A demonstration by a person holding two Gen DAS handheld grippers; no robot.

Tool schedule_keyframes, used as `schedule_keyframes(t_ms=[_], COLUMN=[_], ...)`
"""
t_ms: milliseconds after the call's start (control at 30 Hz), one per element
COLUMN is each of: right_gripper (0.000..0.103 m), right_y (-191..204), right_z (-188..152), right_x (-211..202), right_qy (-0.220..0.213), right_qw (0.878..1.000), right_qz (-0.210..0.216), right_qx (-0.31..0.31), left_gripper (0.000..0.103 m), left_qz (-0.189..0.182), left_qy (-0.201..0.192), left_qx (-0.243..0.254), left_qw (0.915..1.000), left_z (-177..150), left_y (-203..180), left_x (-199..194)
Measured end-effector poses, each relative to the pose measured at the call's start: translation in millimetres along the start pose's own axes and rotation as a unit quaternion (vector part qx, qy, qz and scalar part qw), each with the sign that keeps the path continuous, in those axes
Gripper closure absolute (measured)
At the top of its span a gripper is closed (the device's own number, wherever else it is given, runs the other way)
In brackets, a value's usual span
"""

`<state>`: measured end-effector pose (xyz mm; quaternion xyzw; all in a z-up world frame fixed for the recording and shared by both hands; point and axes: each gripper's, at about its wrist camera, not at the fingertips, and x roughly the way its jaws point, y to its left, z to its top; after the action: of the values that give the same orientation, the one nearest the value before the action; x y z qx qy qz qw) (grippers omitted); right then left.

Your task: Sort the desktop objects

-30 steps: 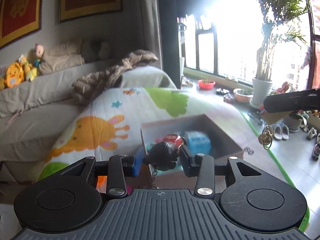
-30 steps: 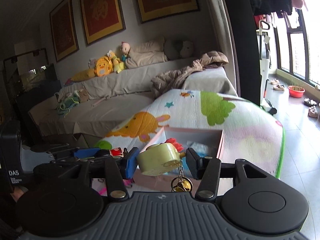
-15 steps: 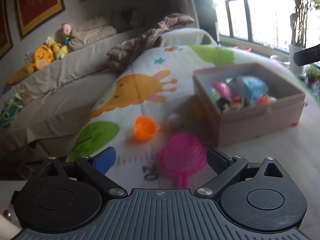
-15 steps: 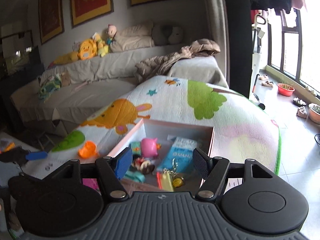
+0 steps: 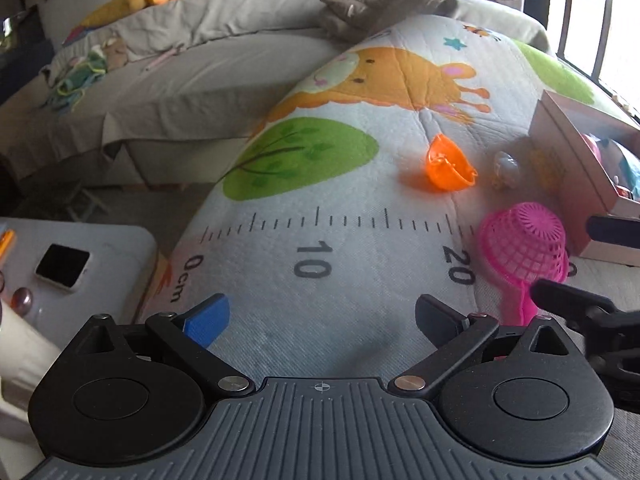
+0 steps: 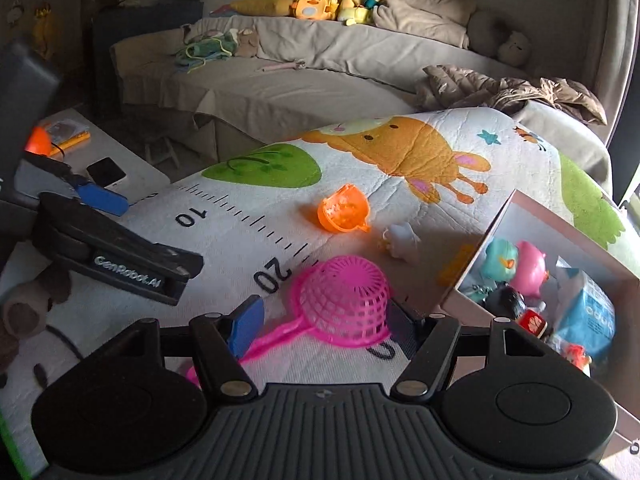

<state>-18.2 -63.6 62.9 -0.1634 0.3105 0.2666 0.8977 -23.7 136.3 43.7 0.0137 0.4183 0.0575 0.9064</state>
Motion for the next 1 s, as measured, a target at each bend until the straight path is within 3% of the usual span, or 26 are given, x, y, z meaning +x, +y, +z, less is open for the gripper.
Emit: schedule_keyframes(t_ms=[133,267,467,600,667,767,833,1000], right_gripper=[0.037,0.042,0.044,0.044,0.044,0.043,0.035,0.021], right_y=[7,-4,-7,-20,-36,-67,-89,-131], right_z=[5,4,-21,-54,-68,-86,-96,-118], right_x=[31,46,6,-28,-40,-50,-55,-67], right_qy=[-0.027,0.003,0.016,0.015,0.017,0.020,0.021,0.002], right_qw=[0.997,0.999,1.000,0.999,0.998,0.992,0.985,0.972], right_qz=[-0.064,-0.053,-0.015,-0.036,-0.066,-0.127,-0.164,-0.146], right_qx=[-0.032,-0.008,-0.003,-0.015,-0.010,0.016,0.052,0.186], left_gripper=[0.001,0.001,0.000,0.000,0.000,0.000,0.000,0.000], left_qz=[-0.007,-0.012,-0.019,-0.032,-0.042,-0.054,-0.060,-0.075], left_qy=[-0.006,-0.007,-0.011,-0.016,-0.017,-0.023,-0.027,-0.048], left_qx=[0.007,0.010,0.024,0.051,0.065,0.085,0.096,0.113], left_qw=[0.9999,0.9998,0.9995,0.9981,0.9969,0.9946,0.9932,0.9896], left_z=[-1,1,4,3,3,4,5,10], left_y=[1,0,-12,-30,-41,-59,-69,-87], left_x=[-2,-3,-9,-15,-17,-21,-22,-16])
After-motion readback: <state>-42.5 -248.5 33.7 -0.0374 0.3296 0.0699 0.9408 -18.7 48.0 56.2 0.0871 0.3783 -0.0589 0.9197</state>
